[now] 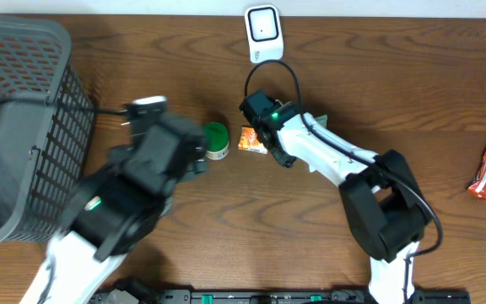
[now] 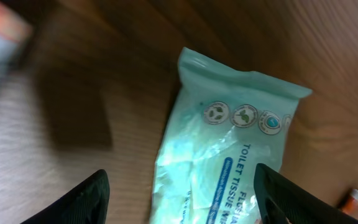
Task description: Scan the item barcode
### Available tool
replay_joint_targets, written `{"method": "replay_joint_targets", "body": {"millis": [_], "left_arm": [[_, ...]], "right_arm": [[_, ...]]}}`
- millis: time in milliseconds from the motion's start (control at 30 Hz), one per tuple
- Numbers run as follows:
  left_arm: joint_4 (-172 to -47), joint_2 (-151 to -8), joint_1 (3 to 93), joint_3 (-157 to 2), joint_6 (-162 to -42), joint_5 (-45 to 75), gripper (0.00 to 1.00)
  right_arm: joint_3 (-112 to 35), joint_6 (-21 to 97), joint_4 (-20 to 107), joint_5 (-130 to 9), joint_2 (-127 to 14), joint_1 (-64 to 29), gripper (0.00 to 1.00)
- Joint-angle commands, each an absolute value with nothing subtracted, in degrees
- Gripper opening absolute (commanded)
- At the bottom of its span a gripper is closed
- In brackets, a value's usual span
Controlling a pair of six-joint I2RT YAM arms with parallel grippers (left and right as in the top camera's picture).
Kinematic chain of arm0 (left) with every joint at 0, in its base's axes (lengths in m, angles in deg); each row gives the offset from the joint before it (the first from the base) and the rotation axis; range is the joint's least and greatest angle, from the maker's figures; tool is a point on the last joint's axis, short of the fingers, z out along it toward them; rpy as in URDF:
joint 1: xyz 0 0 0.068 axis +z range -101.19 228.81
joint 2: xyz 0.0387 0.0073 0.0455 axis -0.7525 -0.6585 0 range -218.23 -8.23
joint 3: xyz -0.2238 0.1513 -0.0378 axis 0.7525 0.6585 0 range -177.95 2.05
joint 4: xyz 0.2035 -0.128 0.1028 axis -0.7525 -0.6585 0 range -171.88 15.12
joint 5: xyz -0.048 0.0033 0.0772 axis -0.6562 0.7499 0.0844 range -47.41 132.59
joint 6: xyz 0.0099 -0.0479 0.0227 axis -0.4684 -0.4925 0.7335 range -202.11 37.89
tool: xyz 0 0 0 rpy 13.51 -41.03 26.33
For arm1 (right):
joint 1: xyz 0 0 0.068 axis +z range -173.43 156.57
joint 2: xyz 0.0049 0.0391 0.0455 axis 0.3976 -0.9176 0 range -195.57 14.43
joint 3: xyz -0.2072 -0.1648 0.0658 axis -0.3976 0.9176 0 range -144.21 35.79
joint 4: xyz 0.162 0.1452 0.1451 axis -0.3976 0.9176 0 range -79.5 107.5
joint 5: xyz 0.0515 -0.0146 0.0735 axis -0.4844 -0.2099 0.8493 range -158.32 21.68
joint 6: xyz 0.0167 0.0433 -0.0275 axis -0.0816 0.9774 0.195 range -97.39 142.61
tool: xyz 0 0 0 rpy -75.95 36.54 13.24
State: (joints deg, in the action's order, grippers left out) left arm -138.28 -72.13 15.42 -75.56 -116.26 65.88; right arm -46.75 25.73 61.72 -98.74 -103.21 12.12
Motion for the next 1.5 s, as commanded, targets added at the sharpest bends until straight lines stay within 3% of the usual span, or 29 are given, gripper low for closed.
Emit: {"method": "replay_joint_targets", "body": {"millis": [0,500,567,767,1100,1133,1167,1233,1367,1433,1467], "left_arm": [[-138.7,-66.8,18.3,-75.9,-116.9,68.4,0.95],[-143.0,-63.2,19.3,-75.9,-116.7,69.1,0.95],[-143.4,-63.2,19.3,-75.9,-116.7,69.3,0.95],[-143.9,-63.2,19.3,-75.9,-116.6,69.3,0.95],[-144.3,-63.2,19.3,-75.9,-116.3,69.3,0.95],[-144.3,-63.2,19.3,-75.9,-116.3,69.3,0.96],[-144.2,-63.2,19.3,-75.9,-116.3,69.3,0.95],[-144.2,-63.2,19.3,-75.9,-116.3,69.3,0.95],[-144.2,-63.2,19.3,-75.9,-116.3,69.3,0.95],[-144.2,-63.2,19.3,-75.9,-116.3,69.3,0.95],[-144.2,-63.2,19.3,-75.9,-116.3,69.3,0.95]], "right_arm": [[-46.5,29.5,61.7,-107.2,-105.4,12.5,0.70],[-45.0,29.4,62.9,-108.7,-115.0,10.8,0.75],[-45.0,29.4,63.3,-108.1,-117.1,10.5,0.64],[-45.0,30.5,64.1,-102.7,-121.1,10.7,0.03],[-45.9,32.5,66.2,-102.7,-120.3,10.9,0.01],[-46.1,32.5,66.9,-102.7,-119.9,10.9,0.02],[-46.4,33.1,67.5,-102.7,-119.1,10.9,0.15],[-47.0,33.3,68.3,-102.6,-116.7,10.8,0.26],[-47.7,33.0,68.4,-100.6,-109.2,10.4,0.34],[-47.7,30.0,67.1,-97.4,-104.9,9.7,0.54],[-47.7,27.8,66.5,-95.5,-103.3,9.1,0.72]]}}
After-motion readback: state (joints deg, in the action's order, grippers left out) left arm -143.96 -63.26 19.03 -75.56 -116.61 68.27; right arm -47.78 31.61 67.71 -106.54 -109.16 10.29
